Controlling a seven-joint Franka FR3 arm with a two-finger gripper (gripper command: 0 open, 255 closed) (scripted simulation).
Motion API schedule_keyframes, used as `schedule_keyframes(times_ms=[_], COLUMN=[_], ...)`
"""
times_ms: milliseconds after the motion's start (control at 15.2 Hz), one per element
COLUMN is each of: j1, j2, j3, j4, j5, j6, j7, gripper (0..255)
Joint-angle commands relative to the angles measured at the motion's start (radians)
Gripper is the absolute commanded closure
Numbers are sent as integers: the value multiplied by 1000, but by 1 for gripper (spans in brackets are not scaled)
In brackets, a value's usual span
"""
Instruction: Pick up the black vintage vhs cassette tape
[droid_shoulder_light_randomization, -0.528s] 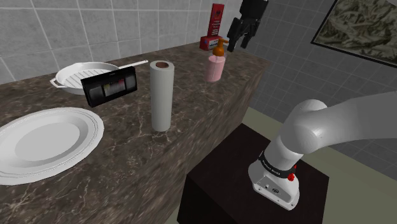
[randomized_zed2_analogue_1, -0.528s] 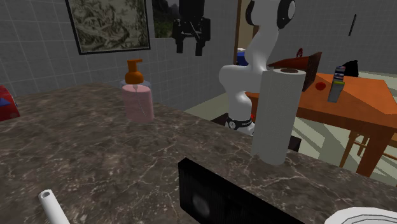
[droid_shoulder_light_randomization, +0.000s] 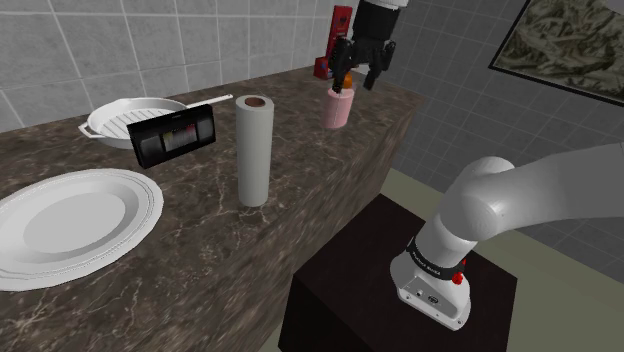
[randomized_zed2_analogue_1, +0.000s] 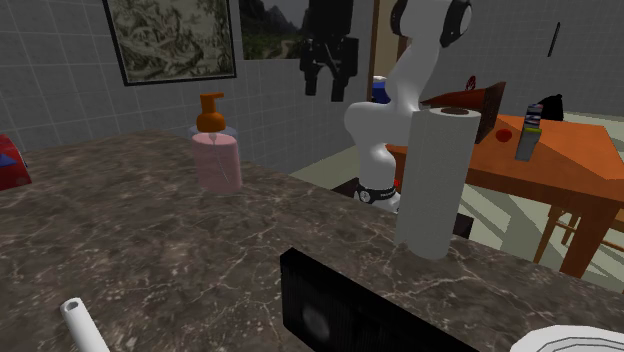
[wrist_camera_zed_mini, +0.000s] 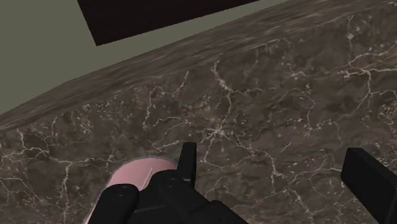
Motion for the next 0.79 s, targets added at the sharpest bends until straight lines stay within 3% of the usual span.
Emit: schedule_keyframes(times_ms=[0,396,726], j1=[-11,-60,-124], j2=[25,149,307], j3=[63,242,393], j4=[6,80,193], j5=[37,117,130], j6=[16,69,118], j7=[121,459,746], gripper=[0,0,0])
